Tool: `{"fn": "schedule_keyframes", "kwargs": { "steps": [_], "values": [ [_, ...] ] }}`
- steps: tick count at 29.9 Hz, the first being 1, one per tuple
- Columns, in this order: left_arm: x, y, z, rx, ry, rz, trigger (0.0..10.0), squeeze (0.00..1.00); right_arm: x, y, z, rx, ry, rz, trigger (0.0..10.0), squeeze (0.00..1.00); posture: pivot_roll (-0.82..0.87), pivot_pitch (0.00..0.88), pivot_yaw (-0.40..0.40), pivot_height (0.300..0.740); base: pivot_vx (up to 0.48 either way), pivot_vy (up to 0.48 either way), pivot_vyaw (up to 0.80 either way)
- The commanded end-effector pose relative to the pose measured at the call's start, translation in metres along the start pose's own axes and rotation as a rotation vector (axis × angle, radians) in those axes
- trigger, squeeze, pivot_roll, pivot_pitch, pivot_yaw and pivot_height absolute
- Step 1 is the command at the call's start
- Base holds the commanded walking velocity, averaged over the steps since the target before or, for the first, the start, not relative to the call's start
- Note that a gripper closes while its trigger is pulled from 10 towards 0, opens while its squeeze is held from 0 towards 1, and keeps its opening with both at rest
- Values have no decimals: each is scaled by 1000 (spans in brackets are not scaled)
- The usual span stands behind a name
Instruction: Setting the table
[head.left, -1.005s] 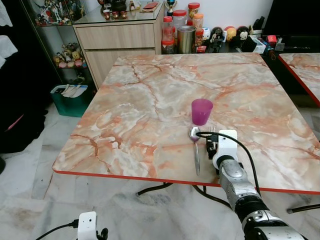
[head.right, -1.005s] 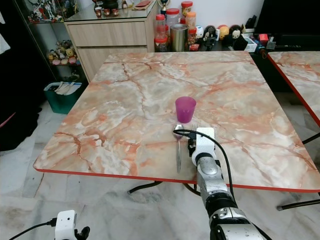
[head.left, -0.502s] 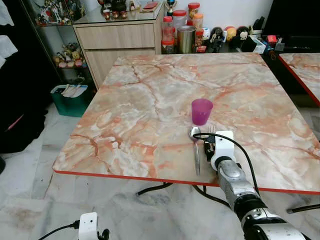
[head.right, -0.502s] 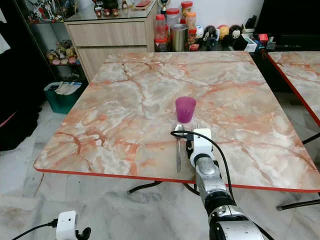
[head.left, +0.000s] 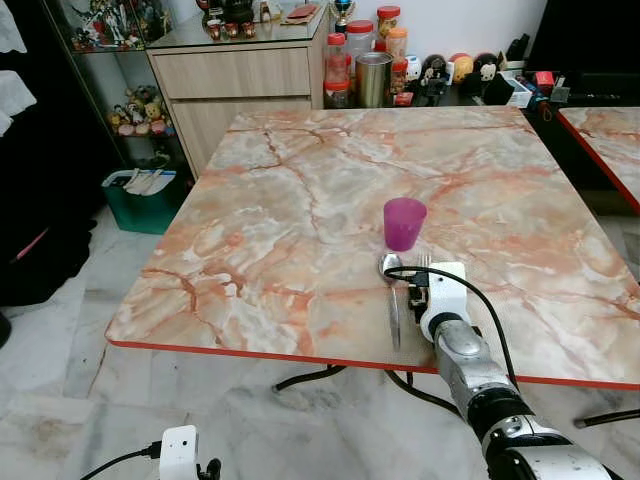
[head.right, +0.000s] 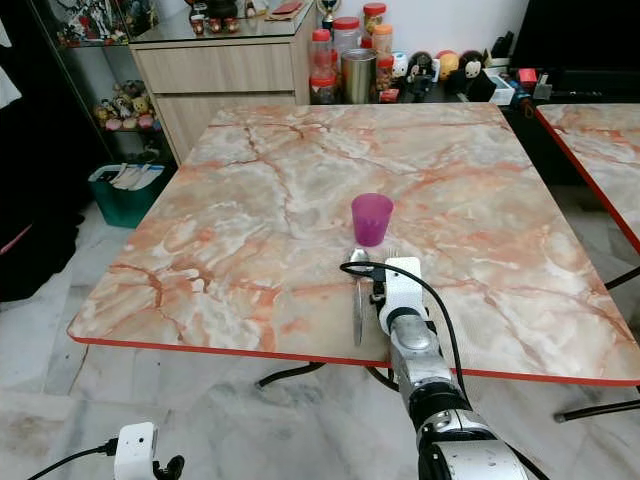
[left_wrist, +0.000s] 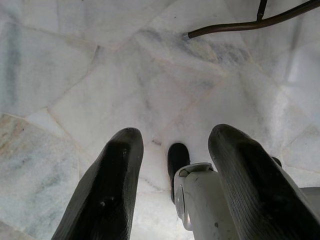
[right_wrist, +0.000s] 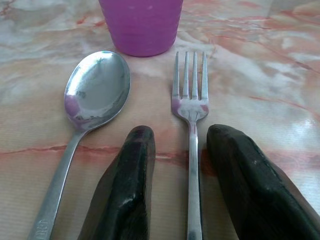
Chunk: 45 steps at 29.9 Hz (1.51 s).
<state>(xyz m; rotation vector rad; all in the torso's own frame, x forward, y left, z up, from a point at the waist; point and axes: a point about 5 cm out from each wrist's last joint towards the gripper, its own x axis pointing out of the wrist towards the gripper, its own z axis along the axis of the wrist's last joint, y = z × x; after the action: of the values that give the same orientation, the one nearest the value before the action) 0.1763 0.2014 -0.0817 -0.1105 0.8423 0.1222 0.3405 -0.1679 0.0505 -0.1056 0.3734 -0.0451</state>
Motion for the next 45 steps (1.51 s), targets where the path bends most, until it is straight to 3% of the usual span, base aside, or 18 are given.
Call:
{"fn": "schedule_keyframes", "kwargs": {
  "steps": [1,24,34,35,36,45],
  "values": [
    [-1,3,-4,0,23,6,10000,0,1,1,-2,5,30,2,0,0,56,0,57,740,0,0,0],
    [-1,5,-4,6,23,7,10000,0,0,1,-4,16,21,-31,0,0,62,0,60,740,0,0,0],
    [-1,5,-3,5,19,9,10000,0,-7,10,-3,9,-34,-75,196,0,62,0,55,740,0,0,0],
    [-1,5,-3,5,19,9,10000,0,-8,11,-2,-1,-52,-76,3922,0,60,0,56,740,0,0,0],
    [-1,5,-3,6,18,11,10000,0,-11,14,5,-35,-105,-71,10000,0,59,0,56,740,0,0,0],
    [-1,7,-1,14,9,17,10000,0,-32,26,36,-78,-311,-37,10000,0,52,0,58,740,0,0,0]
  ]
}}
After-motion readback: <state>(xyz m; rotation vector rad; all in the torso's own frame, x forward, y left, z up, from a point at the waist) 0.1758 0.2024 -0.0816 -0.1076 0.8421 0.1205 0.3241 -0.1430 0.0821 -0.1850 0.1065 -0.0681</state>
